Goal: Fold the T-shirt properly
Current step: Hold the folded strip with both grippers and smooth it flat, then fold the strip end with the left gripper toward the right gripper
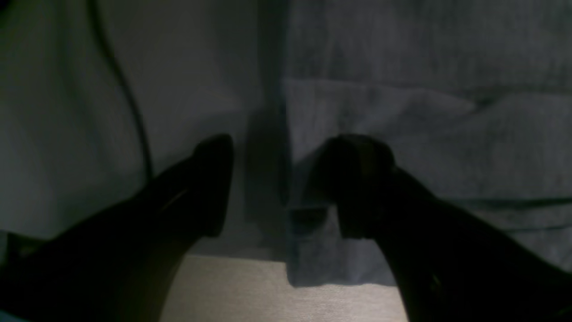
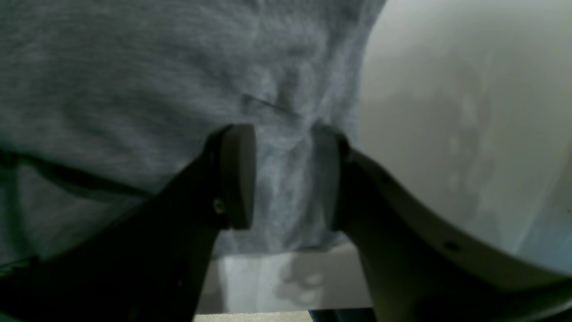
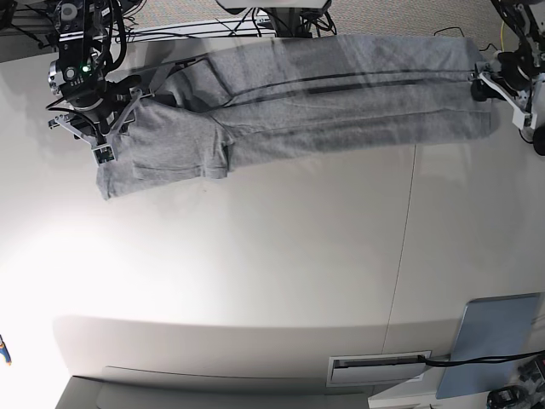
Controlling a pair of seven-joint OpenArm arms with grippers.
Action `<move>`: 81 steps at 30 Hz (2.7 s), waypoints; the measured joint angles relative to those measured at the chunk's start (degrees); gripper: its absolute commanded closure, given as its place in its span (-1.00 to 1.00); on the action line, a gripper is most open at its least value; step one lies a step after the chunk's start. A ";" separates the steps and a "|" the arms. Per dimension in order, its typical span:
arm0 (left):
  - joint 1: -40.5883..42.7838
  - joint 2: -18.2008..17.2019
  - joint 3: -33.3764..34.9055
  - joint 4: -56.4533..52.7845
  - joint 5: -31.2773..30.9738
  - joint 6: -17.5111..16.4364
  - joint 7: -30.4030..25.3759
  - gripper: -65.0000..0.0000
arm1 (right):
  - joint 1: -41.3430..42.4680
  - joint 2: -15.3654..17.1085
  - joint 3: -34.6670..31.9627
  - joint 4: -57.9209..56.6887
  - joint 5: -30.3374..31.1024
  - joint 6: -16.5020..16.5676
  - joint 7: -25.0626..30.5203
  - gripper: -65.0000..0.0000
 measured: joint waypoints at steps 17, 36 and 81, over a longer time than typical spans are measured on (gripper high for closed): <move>3.02 -0.17 -0.26 -5.31 -16.70 -4.15 -1.55 0.83 | -0.02 0.00 0.00 0.00 0.02 0.00 0.02 0.28; -5.92 0.09 0.09 -0.79 -2.45 0.72 -2.34 1.00 | -0.02 0.00 2.03 0.00 0.04 -1.27 5.49 0.28; -2.58 16.90 43.32 27.30 -0.68 17.11 -0.66 1.00 | -0.02 -0.15 9.49 0.11 1.31 -1.51 6.25 0.28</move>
